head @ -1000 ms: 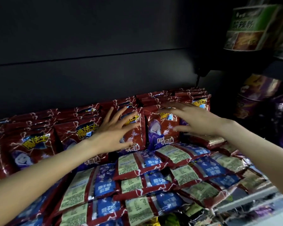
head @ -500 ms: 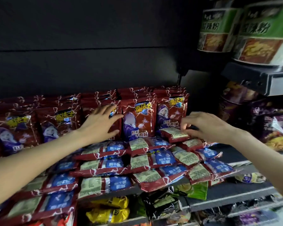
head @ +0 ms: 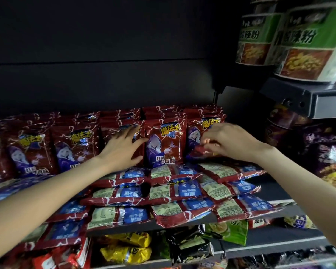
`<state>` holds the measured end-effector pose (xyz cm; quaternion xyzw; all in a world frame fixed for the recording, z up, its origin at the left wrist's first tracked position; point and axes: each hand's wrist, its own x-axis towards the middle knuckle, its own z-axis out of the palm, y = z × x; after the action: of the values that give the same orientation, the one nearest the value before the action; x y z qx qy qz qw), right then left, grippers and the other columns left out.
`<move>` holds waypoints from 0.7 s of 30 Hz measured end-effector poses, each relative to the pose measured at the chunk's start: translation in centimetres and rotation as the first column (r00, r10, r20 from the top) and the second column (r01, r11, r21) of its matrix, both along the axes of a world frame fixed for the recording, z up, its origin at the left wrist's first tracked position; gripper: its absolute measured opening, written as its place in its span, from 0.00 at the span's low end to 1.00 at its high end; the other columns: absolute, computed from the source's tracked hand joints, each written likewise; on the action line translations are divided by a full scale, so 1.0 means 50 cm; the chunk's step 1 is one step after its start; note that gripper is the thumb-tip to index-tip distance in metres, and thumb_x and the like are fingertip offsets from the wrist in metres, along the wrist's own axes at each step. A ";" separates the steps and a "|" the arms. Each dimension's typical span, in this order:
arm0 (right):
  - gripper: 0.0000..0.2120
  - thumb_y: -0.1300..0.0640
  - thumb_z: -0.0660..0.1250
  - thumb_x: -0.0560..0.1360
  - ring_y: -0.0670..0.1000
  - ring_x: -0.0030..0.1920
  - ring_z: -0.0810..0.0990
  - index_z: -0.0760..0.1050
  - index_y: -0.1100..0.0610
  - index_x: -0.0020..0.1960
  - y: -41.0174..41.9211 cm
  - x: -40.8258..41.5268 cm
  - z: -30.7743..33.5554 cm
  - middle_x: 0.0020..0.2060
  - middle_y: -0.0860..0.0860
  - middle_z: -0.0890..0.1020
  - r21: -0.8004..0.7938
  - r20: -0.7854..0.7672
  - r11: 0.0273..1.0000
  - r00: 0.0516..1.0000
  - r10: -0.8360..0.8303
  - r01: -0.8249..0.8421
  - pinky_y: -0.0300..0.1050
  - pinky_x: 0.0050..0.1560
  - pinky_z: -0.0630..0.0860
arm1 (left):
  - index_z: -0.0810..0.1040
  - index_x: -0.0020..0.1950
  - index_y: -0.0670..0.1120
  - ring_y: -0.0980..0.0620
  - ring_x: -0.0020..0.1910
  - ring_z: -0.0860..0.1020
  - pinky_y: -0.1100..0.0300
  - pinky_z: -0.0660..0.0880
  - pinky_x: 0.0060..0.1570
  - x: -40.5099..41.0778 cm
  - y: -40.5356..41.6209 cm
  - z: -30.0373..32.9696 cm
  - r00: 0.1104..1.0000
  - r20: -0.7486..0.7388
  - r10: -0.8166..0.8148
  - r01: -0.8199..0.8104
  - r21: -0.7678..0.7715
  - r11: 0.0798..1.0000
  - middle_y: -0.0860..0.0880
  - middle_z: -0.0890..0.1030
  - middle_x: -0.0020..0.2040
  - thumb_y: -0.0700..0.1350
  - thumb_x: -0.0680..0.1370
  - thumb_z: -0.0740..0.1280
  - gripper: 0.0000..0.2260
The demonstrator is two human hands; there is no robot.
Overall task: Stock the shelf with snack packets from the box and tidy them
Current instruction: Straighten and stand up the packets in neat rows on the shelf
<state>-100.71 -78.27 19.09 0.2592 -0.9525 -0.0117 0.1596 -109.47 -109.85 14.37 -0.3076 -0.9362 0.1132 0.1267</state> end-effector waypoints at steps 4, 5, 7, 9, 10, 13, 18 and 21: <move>0.06 0.54 0.65 0.77 0.56 0.48 0.79 0.80 0.54 0.49 -0.016 -0.073 0.012 0.45 0.51 0.81 0.053 -0.240 0.983 0.958 -0.157 0.174 0.48 0.44 0.75 | 0.56 0.75 0.56 0.43 0.76 0.49 0.45 0.61 0.69 0.001 0.005 0.002 1.000 0.018 0.010 -0.010 -0.016 1.000 0.43 0.48 0.77 0.60 0.77 0.59 0.29; 0.08 0.54 0.62 0.79 0.57 0.49 0.79 0.79 0.53 0.53 -0.023 -0.093 0.015 0.50 0.51 0.80 0.019 -0.193 0.971 0.954 -0.232 0.240 0.48 0.45 0.74 | 0.55 0.76 0.56 0.43 0.76 0.48 0.45 0.60 0.69 0.002 0.006 0.002 1.000 0.018 0.012 -0.012 -0.024 1.000 0.43 0.47 0.78 0.60 0.77 0.59 0.29; 0.11 0.54 0.57 0.81 0.58 0.51 0.79 0.75 0.54 0.58 -0.035 -0.132 0.014 0.56 0.51 0.78 -0.033 -0.097 0.948 0.943 -0.320 0.318 0.49 0.47 0.74 | 0.54 0.76 0.56 0.44 0.76 0.47 0.46 0.58 0.70 0.002 0.005 0.002 1.000 0.023 0.013 -0.012 -0.037 0.999 0.44 0.45 0.78 0.60 0.77 0.59 0.29; 0.12 0.54 0.55 0.81 0.59 0.54 0.78 0.73 0.55 0.61 -0.049 -0.160 0.009 0.58 0.54 0.78 -0.038 -0.026 0.928 0.928 -0.372 0.371 0.49 0.50 0.74 | 0.53 0.76 0.57 0.44 0.76 0.47 0.46 0.59 0.70 0.003 0.003 0.004 1.000 0.027 0.010 -0.009 -0.043 0.999 0.44 0.44 0.78 0.60 0.77 0.59 0.29; 0.13 0.54 0.55 0.82 0.60 0.54 0.78 0.71 0.56 0.62 -0.053 -0.169 0.002 0.60 0.55 0.77 -0.039 -0.006 0.922 0.923 -0.386 0.385 0.50 0.51 0.74 | 0.53 0.76 0.57 0.44 0.76 0.47 0.47 0.60 0.70 0.003 0.002 0.005 1.000 0.022 0.004 -0.003 -0.041 0.999 0.44 0.45 0.78 0.60 0.77 0.59 0.29; 0.14 0.53 0.56 0.81 0.62 0.54 0.78 0.69 0.55 0.64 -0.049 -0.175 -0.018 0.62 0.55 0.74 -0.093 0.014 0.928 0.932 -0.361 0.361 0.51 0.50 0.74 | 0.55 0.76 0.56 0.45 0.76 0.49 0.47 0.64 0.68 0.000 -0.004 0.007 1.000 0.013 -0.024 0.024 -0.008 1.000 0.44 0.48 0.77 0.60 0.77 0.60 0.29; 0.15 0.53 0.60 0.80 0.60 0.50 0.79 0.69 0.54 0.65 -0.016 -0.178 -0.038 0.62 0.55 0.74 -0.281 0.054 0.909 0.951 -0.304 0.306 0.51 0.51 0.76 | 0.58 0.75 0.55 0.45 0.76 0.52 0.47 0.67 0.66 -0.001 -0.011 0.006 0.999 0.006 -0.048 0.048 0.038 0.998 0.44 0.50 0.77 0.59 0.76 0.61 0.29; 0.17 0.56 0.63 0.78 0.53 0.43 0.78 0.68 0.54 0.66 -0.014 -0.179 -0.046 0.63 0.55 0.70 -0.326 0.083 0.916 0.973 -0.218 0.233 0.50 0.51 0.77 | 0.57 0.75 0.56 0.47 0.75 0.54 0.51 0.75 0.57 0.000 -0.011 0.016 0.999 0.025 -0.025 0.024 0.051 0.998 0.47 0.51 0.77 0.60 0.77 0.59 0.28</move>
<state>-109.66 -78.98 16.80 0.1174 -0.9675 0.1370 0.1772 -109.46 -110.39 15.17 -0.3172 -0.9365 0.0837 0.1239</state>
